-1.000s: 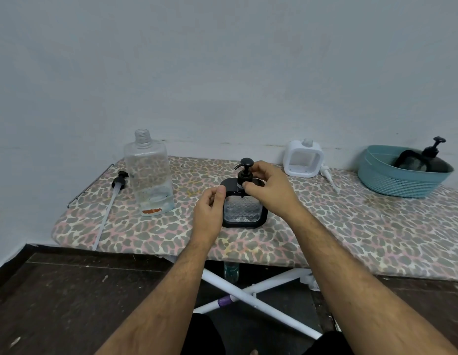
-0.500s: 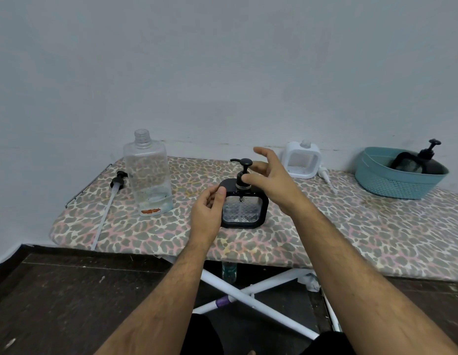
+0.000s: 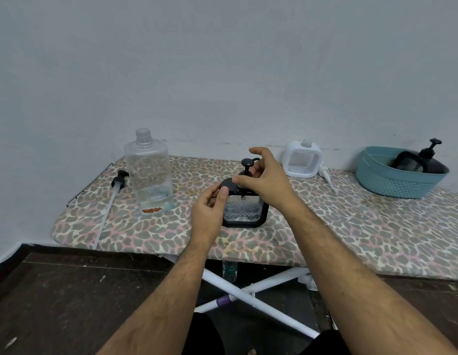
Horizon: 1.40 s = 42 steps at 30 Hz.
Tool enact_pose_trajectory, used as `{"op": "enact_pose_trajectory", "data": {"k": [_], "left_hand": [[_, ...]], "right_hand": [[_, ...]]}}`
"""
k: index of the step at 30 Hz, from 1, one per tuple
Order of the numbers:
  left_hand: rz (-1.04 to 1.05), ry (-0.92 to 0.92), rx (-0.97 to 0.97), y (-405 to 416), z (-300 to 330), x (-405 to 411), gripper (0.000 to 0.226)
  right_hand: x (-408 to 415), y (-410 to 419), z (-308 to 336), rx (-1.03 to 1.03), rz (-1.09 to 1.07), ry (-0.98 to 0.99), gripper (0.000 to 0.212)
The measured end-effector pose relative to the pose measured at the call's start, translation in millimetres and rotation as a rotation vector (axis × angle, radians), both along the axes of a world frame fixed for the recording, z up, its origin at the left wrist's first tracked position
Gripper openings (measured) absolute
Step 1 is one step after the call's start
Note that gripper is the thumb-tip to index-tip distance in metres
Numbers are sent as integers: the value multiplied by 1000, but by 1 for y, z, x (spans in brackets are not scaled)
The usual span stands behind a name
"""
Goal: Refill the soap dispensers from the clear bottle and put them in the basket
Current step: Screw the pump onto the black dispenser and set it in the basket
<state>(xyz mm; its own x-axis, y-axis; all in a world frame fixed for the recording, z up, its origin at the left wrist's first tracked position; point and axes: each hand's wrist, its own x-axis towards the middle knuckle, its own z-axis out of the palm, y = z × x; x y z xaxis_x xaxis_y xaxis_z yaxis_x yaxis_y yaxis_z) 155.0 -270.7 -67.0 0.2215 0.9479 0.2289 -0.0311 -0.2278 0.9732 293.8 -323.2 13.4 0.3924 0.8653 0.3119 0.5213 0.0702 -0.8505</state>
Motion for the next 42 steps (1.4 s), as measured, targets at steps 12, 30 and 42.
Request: {"op": "enact_pose_trajectory", "data": {"k": [12,30,42], "left_hand": [[16,-17,-27,2,-1,1,52],[5,-7,-27,1,0,1,53],[-10,-4,-15,1,-1,0,56]], "right_hand": [[13,-5,4,4,163,221,82],[12,-5,7,-22,272,250,68],[-12,3,-9,43,-65,16,64]]}}
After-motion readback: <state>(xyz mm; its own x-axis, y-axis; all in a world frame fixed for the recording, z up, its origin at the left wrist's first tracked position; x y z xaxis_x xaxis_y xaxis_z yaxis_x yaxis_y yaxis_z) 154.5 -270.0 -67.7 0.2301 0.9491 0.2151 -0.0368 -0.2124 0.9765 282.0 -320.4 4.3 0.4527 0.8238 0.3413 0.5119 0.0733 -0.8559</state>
